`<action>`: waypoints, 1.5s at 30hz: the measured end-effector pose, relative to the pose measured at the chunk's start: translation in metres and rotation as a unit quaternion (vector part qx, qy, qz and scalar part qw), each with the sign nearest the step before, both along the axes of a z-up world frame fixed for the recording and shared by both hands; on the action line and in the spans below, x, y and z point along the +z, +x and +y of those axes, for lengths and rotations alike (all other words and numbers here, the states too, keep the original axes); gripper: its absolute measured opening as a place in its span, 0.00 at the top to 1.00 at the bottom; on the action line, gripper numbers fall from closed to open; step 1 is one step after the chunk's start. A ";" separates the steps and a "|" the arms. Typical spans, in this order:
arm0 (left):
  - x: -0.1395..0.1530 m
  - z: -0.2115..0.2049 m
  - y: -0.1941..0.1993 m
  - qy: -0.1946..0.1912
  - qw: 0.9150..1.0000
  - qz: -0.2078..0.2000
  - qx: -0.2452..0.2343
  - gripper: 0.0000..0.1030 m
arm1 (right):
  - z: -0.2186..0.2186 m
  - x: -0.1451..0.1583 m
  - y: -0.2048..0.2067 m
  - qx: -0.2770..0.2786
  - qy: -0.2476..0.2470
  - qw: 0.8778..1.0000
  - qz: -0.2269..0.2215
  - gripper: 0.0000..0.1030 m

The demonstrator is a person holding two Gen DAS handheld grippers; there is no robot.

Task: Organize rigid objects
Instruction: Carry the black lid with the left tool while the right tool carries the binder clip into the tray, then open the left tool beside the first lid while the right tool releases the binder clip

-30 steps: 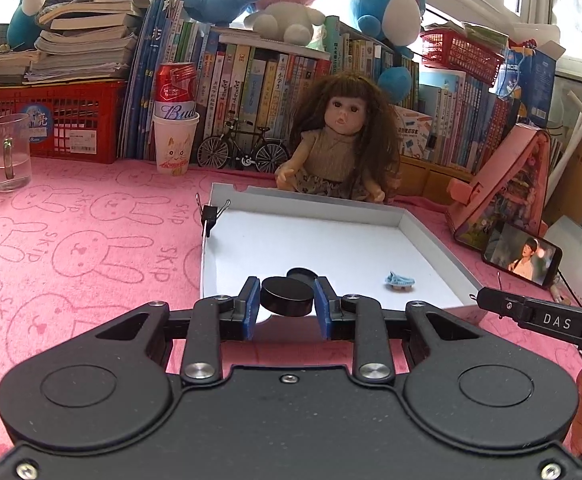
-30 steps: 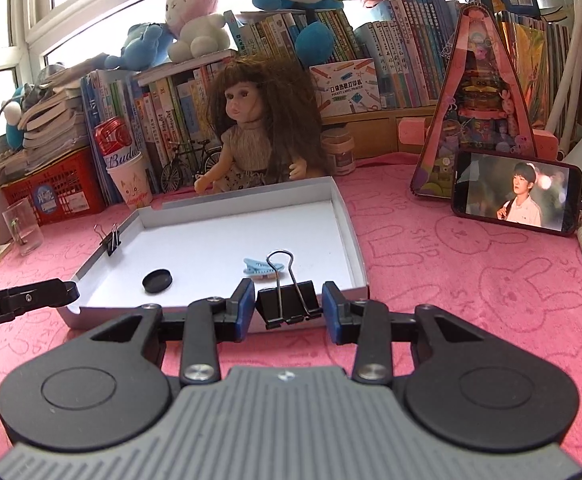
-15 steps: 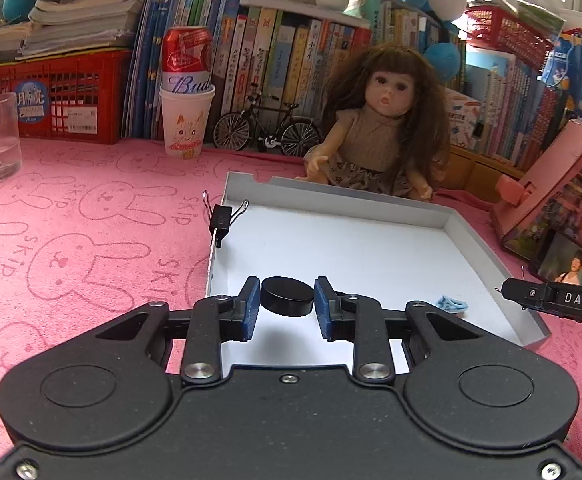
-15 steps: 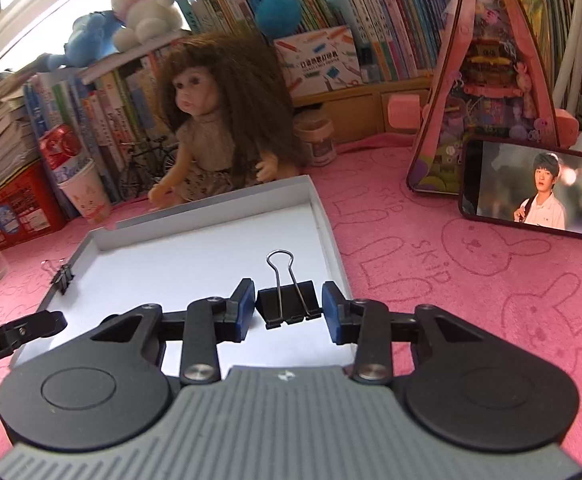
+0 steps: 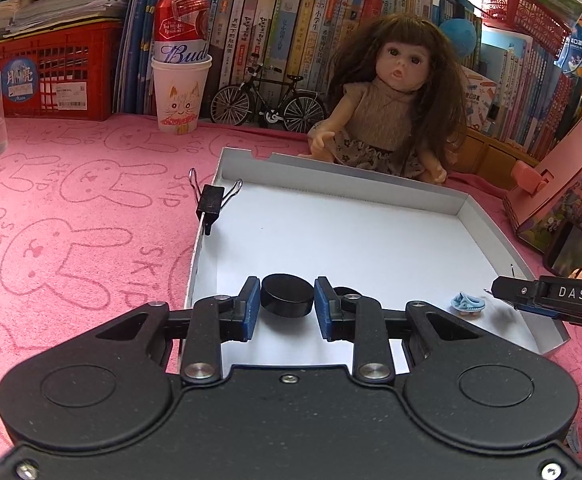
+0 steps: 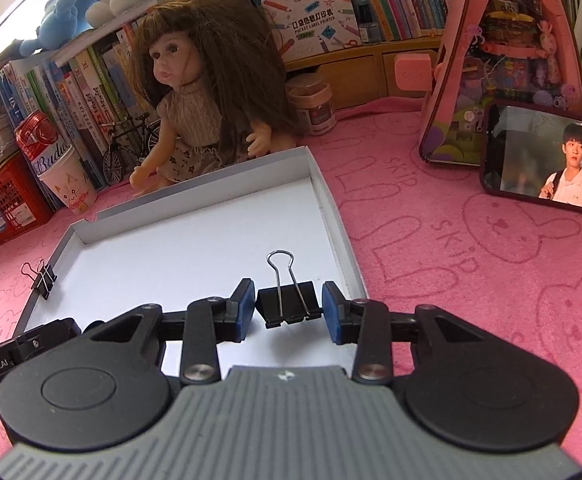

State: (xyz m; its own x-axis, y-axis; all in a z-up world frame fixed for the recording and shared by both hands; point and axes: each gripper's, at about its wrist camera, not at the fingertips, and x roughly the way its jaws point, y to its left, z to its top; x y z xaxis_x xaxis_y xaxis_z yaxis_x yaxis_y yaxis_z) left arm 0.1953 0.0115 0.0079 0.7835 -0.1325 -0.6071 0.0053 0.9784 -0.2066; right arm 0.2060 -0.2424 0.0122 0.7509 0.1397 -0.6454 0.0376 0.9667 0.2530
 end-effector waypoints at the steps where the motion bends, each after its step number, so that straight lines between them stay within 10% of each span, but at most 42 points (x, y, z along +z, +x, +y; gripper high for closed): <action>1: 0.000 -0.001 0.001 0.001 1.000 0.000 -0.001 0.74 | 0.001 0.000 0.000 0.000 -0.002 1.000 -0.001 0.59; 15: 0.000 -0.005 0.002 0.010 1.000 -0.004 0.001 0.72 | 0.009 0.000 0.002 0.010 -0.001 1.000 0.006 0.59; 30: 0.027 -0.008 -0.044 0.029 0.998 -0.048 -0.027 0.29 | 0.002 0.020 -0.038 0.052 0.019 0.997 -0.062 0.16; 45: 0.020 -0.013 -0.135 0.025 0.994 -0.051 -0.088 0.26 | 0.011 0.019 -0.122 0.103 -0.079 0.983 -0.128 0.09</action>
State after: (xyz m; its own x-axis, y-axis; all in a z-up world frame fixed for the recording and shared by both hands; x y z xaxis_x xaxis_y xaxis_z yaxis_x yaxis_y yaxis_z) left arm 0.0607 -0.0019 0.0278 0.8092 -0.2450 -0.5340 0.1957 0.9694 -0.1481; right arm 0.0837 -0.2314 0.0311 0.8578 0.2188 -0.4651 -0.2083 0.9752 0.0746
